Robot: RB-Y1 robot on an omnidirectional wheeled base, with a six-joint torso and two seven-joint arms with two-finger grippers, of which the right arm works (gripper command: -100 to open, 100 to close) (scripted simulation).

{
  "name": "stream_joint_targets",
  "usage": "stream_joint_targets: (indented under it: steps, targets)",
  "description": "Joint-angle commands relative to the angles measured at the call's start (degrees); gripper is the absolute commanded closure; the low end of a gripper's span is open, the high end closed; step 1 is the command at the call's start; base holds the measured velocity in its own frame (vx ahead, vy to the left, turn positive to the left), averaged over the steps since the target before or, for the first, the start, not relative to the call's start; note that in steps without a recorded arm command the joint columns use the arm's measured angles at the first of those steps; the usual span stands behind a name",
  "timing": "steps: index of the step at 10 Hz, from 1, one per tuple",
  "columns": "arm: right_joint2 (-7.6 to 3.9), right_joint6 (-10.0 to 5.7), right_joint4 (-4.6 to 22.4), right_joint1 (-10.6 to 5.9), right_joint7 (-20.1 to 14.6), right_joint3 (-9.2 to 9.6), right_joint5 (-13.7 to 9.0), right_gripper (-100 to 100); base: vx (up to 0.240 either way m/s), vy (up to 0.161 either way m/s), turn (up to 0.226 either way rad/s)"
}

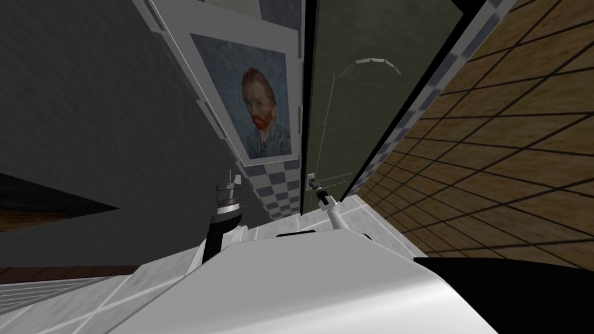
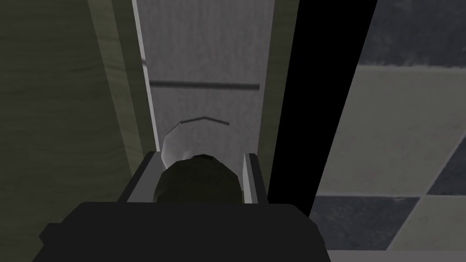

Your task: Pull the door open

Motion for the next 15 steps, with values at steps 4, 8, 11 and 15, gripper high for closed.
stream_joint_targets:
  steps: [4,8,11,15]
  targets:
    - [-0.70,-0.06,0.35,-0.18,-5.81,0.74,-3.10,100,-0.036,-0.010,0.059]
    - [-1.42,-0.07,0.77,-0.36,-11.03,1.39,-6.20,100,-0.049,-0.021,0.074]
    - [-1.96,-0.08,1.10,-0.51,-14.96,1.89,-8.61,100,-0.034,-0.016,0.061]
    - [-2.90,-0.10,1.70,-0.77,-21.37,2.83,-13.10,100,-0.045,-0.023,0.081]
